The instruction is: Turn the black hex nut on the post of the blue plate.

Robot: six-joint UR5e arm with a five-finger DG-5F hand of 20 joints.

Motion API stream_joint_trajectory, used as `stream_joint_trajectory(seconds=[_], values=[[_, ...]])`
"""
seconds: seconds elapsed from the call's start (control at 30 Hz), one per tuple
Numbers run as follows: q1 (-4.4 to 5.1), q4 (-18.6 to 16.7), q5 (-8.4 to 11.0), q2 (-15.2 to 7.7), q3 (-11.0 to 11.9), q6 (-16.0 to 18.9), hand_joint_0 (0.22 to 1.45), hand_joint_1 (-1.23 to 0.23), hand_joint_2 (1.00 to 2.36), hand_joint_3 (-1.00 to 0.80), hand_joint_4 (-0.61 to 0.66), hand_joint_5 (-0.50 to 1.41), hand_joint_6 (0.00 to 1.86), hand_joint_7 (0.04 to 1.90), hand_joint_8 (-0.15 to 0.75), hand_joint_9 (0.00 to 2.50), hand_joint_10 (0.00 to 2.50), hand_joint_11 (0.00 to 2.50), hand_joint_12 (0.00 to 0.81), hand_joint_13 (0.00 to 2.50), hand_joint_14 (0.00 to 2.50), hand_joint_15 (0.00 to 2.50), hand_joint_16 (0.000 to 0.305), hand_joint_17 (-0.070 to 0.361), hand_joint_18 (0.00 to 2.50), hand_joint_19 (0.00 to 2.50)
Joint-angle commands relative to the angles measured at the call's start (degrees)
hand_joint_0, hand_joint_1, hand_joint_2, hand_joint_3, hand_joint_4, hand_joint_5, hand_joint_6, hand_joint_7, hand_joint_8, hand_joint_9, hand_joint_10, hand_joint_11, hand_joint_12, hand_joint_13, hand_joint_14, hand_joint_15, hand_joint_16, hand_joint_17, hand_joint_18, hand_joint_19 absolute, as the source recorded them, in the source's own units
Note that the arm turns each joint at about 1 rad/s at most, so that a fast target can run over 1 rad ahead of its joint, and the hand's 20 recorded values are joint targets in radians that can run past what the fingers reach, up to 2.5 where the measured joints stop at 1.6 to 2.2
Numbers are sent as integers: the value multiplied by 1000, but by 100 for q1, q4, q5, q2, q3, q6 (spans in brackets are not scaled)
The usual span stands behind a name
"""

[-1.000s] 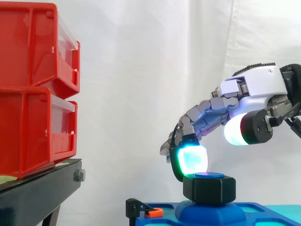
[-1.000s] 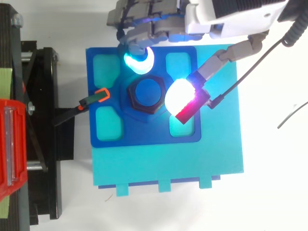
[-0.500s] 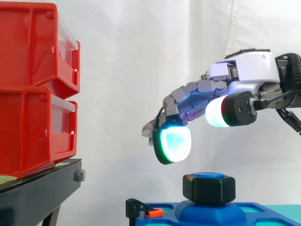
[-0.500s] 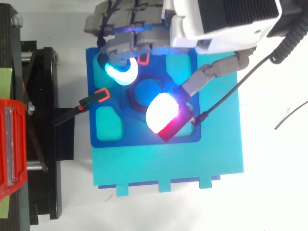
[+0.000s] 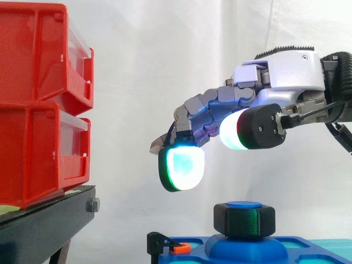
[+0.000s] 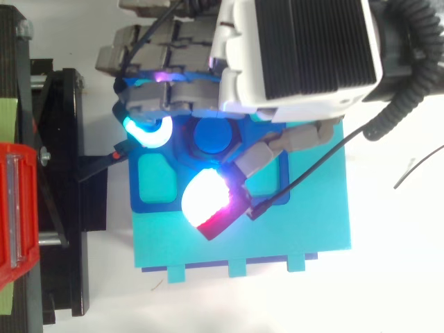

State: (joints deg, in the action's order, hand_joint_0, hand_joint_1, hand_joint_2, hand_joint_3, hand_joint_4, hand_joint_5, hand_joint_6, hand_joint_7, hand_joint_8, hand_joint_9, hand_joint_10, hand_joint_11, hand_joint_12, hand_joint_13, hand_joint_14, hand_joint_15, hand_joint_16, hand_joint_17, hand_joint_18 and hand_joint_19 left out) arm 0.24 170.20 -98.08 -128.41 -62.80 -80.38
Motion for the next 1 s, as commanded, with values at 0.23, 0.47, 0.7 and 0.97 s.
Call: stream_joint_trajectory(seconds=[0.23, 0.47, 0.7, 0.97], values=[[196, -356, 342, 0, -356, -65, 482, -331, 1000, -500, 240, -177, 503, 950, 271, 412, 0, 43, 372, 396, 3, 96, 56, 126, 236, 146], [196, -461, 342, 0, -391, -65, 482, -330, 1000, -500, 234, -176, 503, 999, 270, 411, 2, 44, 371, 396, 3, 96, 56, 126, 235, 147], [187, -452, 333, 0, -391, -65, 482, -330, 1000, -500, 208, -168, 502, 1160, 272, 411, 0, 66, 372, 401, 4, 96, 56, 125, 241, 144], [108, -329, 228, 0, -391, -65, 482, -330, 1000, -500, 199, -165, 508, 1236, 274, 415, 4, 70, 372, 403, 4, 100, 56, 125, 251, 143]])
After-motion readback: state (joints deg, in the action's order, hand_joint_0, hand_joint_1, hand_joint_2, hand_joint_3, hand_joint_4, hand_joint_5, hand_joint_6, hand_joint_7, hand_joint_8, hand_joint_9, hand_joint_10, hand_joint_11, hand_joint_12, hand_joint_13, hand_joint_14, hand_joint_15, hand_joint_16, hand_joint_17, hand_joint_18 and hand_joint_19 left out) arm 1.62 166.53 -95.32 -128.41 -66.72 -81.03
